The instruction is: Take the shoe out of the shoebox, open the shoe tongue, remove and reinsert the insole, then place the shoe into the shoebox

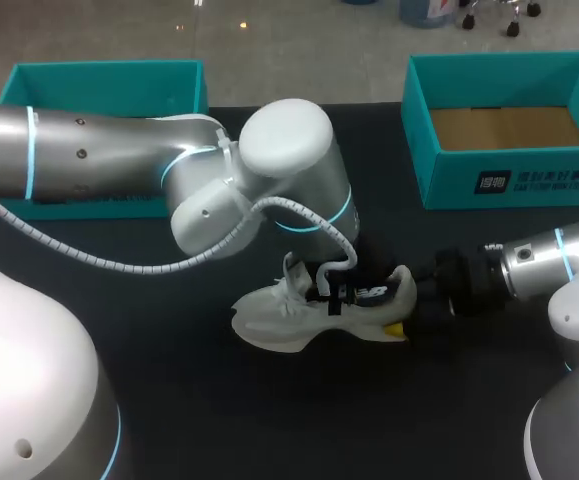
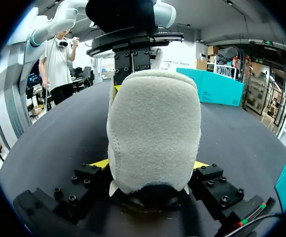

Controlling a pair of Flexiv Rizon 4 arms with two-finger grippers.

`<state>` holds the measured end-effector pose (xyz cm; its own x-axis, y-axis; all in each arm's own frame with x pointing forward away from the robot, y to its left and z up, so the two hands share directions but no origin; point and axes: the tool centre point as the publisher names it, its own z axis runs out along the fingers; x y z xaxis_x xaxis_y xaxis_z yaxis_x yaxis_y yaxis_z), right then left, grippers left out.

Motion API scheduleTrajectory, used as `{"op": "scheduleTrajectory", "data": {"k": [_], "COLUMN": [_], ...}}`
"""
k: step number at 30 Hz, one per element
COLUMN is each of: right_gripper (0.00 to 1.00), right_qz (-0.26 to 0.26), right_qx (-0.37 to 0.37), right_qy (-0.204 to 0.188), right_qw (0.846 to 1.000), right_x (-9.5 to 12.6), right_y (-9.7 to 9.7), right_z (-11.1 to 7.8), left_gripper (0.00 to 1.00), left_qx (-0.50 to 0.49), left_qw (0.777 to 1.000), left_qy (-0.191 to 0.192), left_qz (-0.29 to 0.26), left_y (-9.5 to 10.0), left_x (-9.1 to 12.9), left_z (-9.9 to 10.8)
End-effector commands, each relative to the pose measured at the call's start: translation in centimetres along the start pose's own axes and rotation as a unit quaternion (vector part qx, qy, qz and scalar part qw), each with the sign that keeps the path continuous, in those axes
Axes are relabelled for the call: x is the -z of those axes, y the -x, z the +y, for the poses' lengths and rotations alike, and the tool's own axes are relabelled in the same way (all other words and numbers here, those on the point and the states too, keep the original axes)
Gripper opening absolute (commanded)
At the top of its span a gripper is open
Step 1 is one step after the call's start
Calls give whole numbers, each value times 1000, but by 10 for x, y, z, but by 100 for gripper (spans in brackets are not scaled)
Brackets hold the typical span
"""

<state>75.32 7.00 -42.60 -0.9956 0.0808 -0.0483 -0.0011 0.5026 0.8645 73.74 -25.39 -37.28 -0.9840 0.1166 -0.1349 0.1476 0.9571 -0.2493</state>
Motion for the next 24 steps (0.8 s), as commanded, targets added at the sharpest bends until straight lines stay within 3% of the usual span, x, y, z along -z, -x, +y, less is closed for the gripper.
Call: {"op": "scheduleTrajectory", "data": {"k": [1, 11, 24], "right_gripper": [0, 0, 0], "right_qz": [-1, -1, -1], "right_qx": [0, 0, 0], "right_qy": [-1, -1, -1], "right_qw": [1000, 1000, 1000], "right_x": [-1, -1, -1], "right_y": [0, 0, 0], "right_z": [-2, -2, -2], "left_gripper": [0, 0, 0], "left_qx": [1, -19, -64], "left_qw": [999, 991, 980], "left_qy": [-29, -110, -178], "left_qz": [15, 70, 66], "left_y": [3, 4, 2], "left_x": [13, 27, 52], "left_z": [15, 17, -14]}}
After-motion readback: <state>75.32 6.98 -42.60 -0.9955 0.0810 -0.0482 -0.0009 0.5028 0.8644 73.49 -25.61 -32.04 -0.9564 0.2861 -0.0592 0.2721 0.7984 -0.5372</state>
